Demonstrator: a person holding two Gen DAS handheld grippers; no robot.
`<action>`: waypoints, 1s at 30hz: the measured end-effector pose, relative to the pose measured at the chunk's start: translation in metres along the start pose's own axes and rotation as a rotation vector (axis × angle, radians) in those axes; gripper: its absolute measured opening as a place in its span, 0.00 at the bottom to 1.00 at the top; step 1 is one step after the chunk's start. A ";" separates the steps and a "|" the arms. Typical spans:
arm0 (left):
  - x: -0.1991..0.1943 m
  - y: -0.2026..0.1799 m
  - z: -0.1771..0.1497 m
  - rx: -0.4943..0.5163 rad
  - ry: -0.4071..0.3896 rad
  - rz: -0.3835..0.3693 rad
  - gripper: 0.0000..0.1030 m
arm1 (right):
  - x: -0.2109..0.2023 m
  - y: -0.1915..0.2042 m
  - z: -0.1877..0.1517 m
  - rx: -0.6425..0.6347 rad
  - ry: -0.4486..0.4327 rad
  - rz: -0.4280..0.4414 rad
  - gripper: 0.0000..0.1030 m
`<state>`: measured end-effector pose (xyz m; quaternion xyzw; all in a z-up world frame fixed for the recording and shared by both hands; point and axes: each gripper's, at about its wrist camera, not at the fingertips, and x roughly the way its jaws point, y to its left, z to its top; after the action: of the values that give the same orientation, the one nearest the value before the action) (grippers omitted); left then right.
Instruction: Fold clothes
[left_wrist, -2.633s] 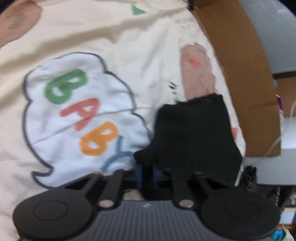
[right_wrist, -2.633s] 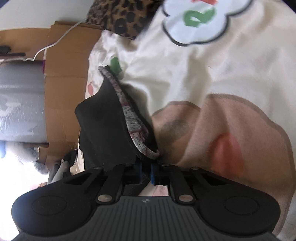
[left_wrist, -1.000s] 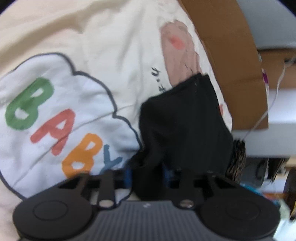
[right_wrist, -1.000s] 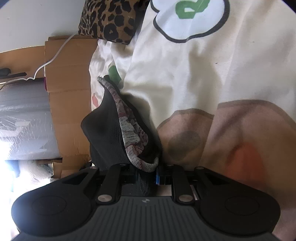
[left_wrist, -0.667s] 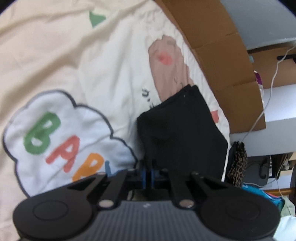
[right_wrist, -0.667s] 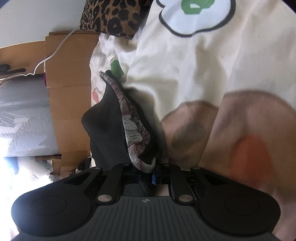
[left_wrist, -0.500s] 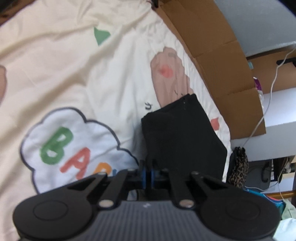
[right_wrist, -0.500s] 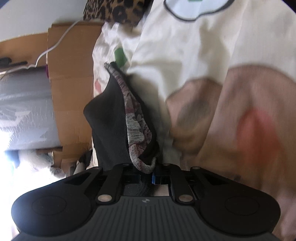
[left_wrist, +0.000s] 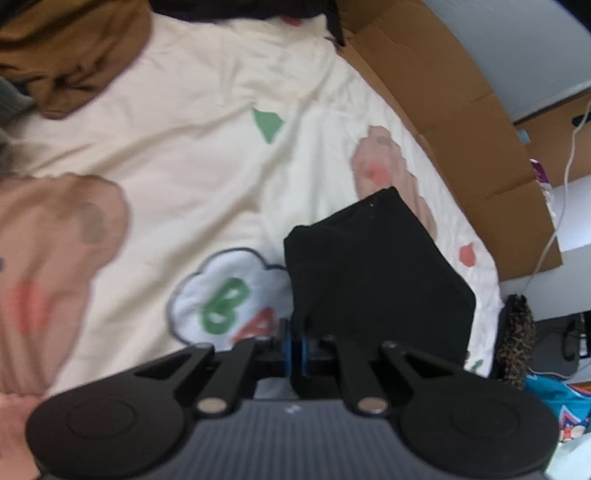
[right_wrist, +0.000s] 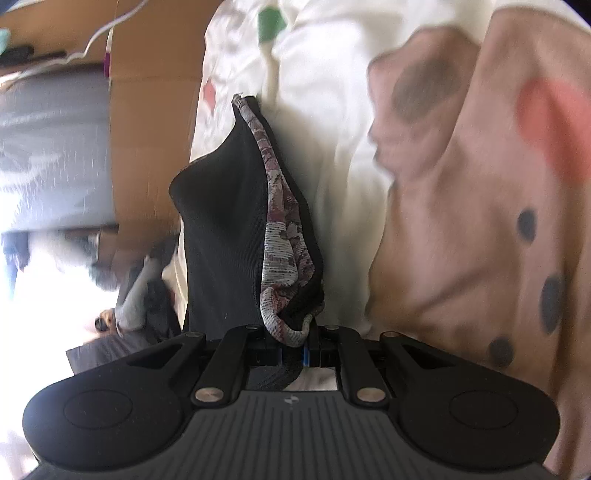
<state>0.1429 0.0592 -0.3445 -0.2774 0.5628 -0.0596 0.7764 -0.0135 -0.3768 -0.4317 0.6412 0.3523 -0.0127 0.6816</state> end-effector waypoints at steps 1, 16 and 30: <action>-0.004 0.002 0.000 0.003 -0.005 0.017 0.05 | 0.001 0.001 -0.004 -0.013 0.016 -0.002 0.08; -0.003 0.012 -0.059 0.012 0.094 0.095 0.06 | -0.025 0.006 -0.002 -0.091 -0.007 -0.016 0.08; 0.007 -0.004 -0.115 0.055 0.259 0.040 0.06 | -0.044 0.015 0.060 -0.086 -0.142 -0.005 0.08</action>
<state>0.0423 0.0109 -0.3731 -0.2347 0.6618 -0.0947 0.7057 -0.0116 -0.4457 -0.4015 0.6078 0.3050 -0.0445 0.7318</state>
